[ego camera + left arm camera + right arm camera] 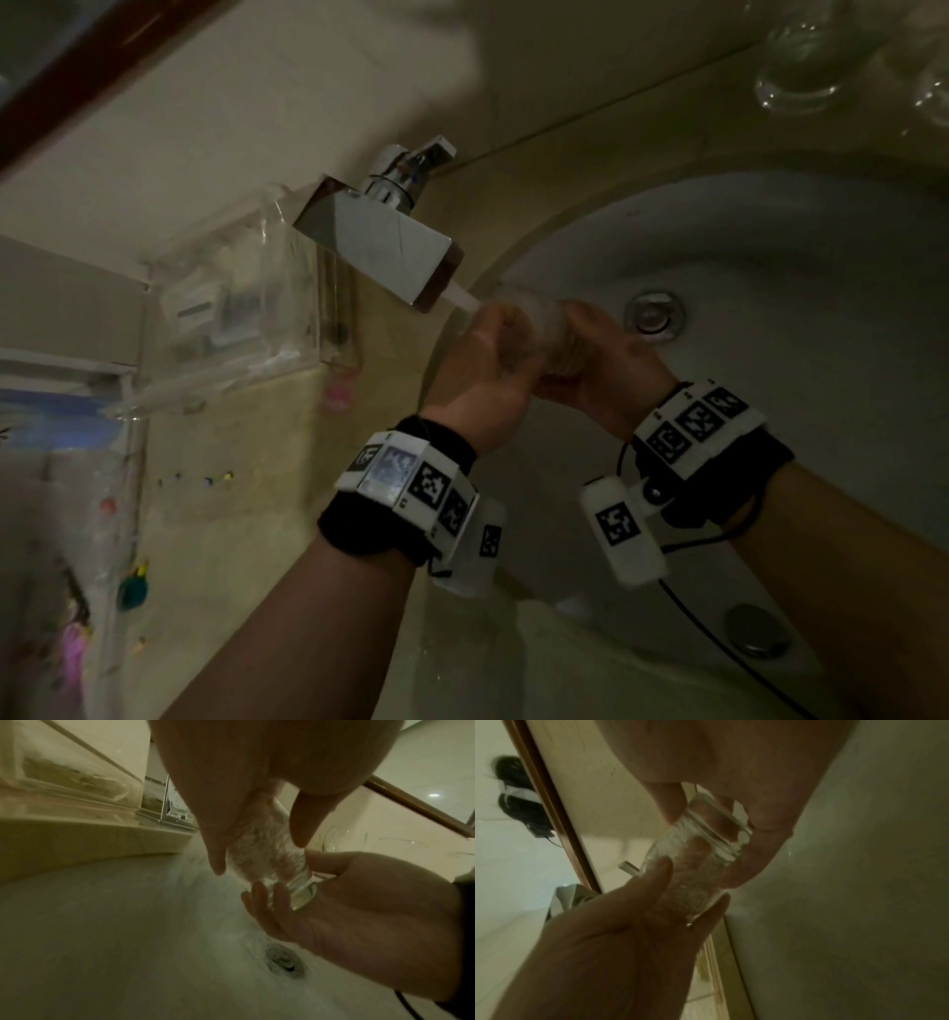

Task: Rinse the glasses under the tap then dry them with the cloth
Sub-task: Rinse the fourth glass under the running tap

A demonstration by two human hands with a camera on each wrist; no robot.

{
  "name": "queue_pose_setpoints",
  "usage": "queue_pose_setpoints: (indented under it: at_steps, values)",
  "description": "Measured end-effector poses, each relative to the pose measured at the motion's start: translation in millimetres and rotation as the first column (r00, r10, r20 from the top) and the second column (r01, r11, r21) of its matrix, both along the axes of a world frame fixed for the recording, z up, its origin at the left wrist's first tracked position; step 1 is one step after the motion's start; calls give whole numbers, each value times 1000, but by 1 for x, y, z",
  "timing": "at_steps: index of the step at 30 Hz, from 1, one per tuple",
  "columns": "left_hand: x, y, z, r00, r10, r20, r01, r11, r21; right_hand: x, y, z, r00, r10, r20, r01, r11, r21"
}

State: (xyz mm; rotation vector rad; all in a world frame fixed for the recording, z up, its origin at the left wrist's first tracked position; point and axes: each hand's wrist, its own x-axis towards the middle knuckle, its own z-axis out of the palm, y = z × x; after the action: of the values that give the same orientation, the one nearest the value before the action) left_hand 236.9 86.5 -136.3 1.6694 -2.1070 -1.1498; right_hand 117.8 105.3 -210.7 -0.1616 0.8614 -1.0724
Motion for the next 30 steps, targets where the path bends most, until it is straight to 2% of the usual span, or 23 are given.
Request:
queue_pose_setpoints:
  at_steps: [3, 5, 8, 11, 14, 18, 20, 22, 24, 27, 30]
  values:
    - [0, 1, -1, 1000, 25, -2, -25, 999, -30, -6, 1, 5, 996, 1, 93, 0, 1000, -6]
    - [0, 2, -2, 999, 35, 0, -34, 998, -56, -6, 1, 5, 998, -8, 70, 6, 1000, 27]
    - [-1, 2, 0, 1000, 3, -19, -2, 999, 48, -4, 0, 1, 1000, 3, -8, -3, 997, 72]
    - [-3, 0, 1, 1000, -22, -2, 22, 991, 133, -8, 0, -1, 998, 48, 30, -49, 997, 60]
    - [-5, 0, 4, 991, 101, -88, -86, 983, 160, -11, -1, 2, 995, -2, 103, -3, 999, 48]
    - [-5, 1, 4, 979, 165, -123, -146, 978, 146, -8, -3, -3, 998, -40, 58, 38, 999, 38]
    - [-4, 1, 4, 984, 129, -119, -107, 978, 180, -5, -3, -4, 999, -34, 5, 34, 999, 22]
    - [-4, 1, 6, 997, 31, -70, -16, 978, 210, -4, -3, -4, 999, -43, -27, 44, 999, 18]
    - [-4, 2, 8, 999, -25, -43, 33, 979, 202, -7, -3, -4, 998, -23, 56, 23, 1000, -3]
    - [-6, 4, 13, 998, 12, -57, -3, 986, 164, -13, -4, -4, 978, 52, 203, -45, 998, -43]
    - [-6, 6, 11, 997, 62, -38, -57, 992, 116, -10, -3, -2, 988, 26, 150, -27, 1000, 5]
